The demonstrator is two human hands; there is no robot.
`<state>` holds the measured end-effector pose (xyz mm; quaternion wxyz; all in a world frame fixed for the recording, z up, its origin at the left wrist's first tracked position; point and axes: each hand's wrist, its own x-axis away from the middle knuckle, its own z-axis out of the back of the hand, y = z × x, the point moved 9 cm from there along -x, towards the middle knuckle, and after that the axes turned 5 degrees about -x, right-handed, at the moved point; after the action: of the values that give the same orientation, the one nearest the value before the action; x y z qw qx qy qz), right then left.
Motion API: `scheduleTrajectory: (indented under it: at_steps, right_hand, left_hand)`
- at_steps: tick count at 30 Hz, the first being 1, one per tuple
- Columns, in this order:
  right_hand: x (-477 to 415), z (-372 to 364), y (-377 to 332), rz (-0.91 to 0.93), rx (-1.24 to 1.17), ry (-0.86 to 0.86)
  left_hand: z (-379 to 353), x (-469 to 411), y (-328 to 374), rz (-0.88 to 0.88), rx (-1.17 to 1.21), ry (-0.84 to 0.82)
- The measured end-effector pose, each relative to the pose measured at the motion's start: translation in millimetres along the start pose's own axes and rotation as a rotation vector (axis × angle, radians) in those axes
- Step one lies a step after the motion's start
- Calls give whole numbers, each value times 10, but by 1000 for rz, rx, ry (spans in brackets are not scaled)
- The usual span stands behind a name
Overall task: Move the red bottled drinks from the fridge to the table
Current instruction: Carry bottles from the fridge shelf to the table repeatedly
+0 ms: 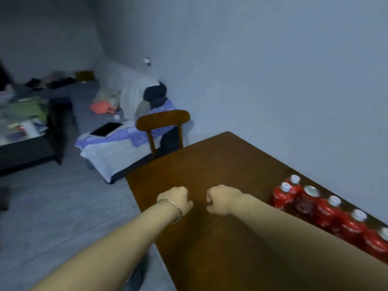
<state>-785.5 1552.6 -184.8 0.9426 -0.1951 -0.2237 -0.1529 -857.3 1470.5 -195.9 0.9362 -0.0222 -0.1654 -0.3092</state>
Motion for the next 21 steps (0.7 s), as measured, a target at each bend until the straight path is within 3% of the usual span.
scheduleTrajectory:
  at_steps: [6,12,21]
  right_hand:
    - [108,-348,-2335,361,266,38]
    - [760,-1252,-4751,695,381,74]
    - [1997,-2686,-7636,1035,406,16]
  left_hand:
    - [90,1344,-2082,360,86,99]
    - [-72,3299,-4076,767,146,217]
    - [-203,6153,-6064,1166,148,355]
